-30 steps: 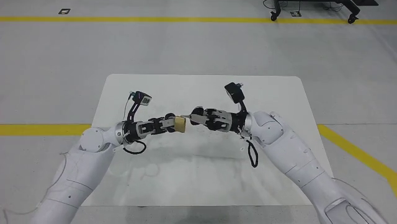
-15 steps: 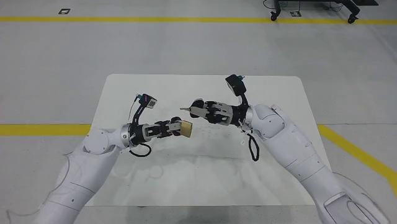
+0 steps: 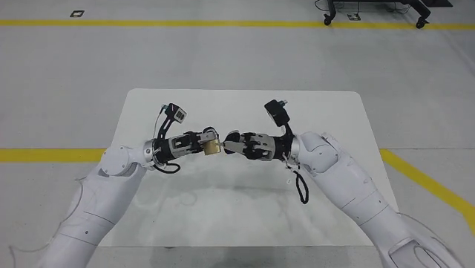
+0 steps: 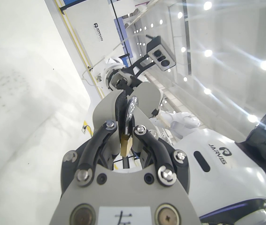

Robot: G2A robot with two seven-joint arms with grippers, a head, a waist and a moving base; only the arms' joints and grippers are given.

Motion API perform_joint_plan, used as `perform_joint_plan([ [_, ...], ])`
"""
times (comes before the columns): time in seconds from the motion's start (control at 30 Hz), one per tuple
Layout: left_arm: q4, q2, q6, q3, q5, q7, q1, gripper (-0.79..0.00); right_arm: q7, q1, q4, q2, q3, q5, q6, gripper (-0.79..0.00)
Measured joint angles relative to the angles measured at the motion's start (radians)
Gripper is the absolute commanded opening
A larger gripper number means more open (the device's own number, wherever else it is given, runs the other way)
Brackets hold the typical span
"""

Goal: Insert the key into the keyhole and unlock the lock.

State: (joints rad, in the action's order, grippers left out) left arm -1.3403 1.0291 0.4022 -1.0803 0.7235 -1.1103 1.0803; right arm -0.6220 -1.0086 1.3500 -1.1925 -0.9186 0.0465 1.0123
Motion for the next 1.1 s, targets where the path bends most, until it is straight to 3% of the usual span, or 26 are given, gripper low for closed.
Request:
perform_joint_plan([
  [0.23, -0.002, 0.000, -0.017, 0.007, -0.021, 0.017, 0.004, -0.785, 0.022, -0.013, 0.004, 0.005, -0.029, -0.020, 0.000, -0.785],
  [0.43, -0.022, 0.013, -0.215, 0.048, -0.085, 0.144, -0.017, -0.785, 0.047, -0.049, 0.019, 0.007, -0.028, 0.030, -0.050, -0.785],
  [0.57, 0.004, 0.026, -0.389, 0.078, -0.083, 0.185, -0.085, -0.785, 0.008, -0.137, 0.057, 0.031, -0.071, 0.207, -0.212, -0.785],
  [0.63, 0.008, 0.034, -0.434, 0.092, -0.096, 0.201, -0.122, -0.785, -0.019, -0.187, 0.096, 0.046, -0.113, 0.260, -0.278, -0.785],
  [0.77, 0.011, 0.045, -0.408, 0.099, -0.096, 0.238, -0.157, -0.785, -0.051, -0.311, 0.218, 0.078, -0.218, 0.307, -0.395, -0.785],
  [1.1, -0.013, 0.044, -0.395, 0.099, -0.113, 0.243, -0.155, -0.785, -0.052, -0.313, 0.219, 0.079, -0.220, 0.305, -0.399, -0.785],
])
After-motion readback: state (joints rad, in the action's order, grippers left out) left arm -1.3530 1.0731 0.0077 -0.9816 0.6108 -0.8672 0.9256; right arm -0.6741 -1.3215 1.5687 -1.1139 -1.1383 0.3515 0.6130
